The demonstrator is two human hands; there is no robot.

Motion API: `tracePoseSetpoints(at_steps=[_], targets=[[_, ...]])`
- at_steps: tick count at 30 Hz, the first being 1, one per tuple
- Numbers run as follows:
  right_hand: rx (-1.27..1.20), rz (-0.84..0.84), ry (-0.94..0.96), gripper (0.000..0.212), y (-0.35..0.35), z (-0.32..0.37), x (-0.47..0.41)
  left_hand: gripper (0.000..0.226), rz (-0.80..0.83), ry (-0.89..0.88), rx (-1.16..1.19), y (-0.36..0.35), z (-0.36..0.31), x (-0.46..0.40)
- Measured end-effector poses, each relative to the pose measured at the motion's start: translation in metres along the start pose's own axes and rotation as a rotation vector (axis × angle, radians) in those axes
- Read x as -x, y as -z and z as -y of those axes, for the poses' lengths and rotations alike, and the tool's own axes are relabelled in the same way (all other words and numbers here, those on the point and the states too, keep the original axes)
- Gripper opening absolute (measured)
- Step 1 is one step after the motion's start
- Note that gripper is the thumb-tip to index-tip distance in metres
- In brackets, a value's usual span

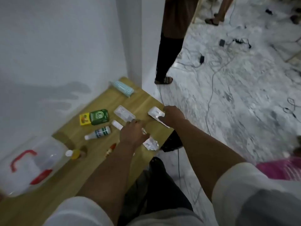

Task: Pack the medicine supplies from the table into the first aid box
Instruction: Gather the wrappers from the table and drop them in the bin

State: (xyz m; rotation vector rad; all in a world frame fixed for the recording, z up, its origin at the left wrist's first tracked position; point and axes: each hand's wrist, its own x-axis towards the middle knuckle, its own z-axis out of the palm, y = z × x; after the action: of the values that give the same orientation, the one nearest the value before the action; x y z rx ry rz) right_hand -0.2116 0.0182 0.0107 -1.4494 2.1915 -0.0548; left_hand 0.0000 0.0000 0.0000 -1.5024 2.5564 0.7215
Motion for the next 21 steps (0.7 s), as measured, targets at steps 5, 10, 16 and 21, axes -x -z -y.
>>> tracePoseSetpoints(at_steps=[5,10,16,21], targets=[[0.018,0.049,-0.09,0.046,-0.033,-0.02,-0.029,0.072,0.073,-0.039,-0.136,-0.049,0.003,-0.02],[0.152,0.046,-0.167,0.059,-0.057,-0.024,-0.048,0.067,0.085,-0.059,-0.174,-0.067,0.014,-0.043],[-0.202,0.009,-0.216,0.052,-0.072,-0.03,-0.04,0.019,0.206,-0.047,0.1,-0.067,0.002,-0.056],[-0.418,0.005,-0.301,0.036,-0.052,-0.048,-0.01,0.022,0.237,0.016,0.138,-0.055,-0.025,-0.054]])
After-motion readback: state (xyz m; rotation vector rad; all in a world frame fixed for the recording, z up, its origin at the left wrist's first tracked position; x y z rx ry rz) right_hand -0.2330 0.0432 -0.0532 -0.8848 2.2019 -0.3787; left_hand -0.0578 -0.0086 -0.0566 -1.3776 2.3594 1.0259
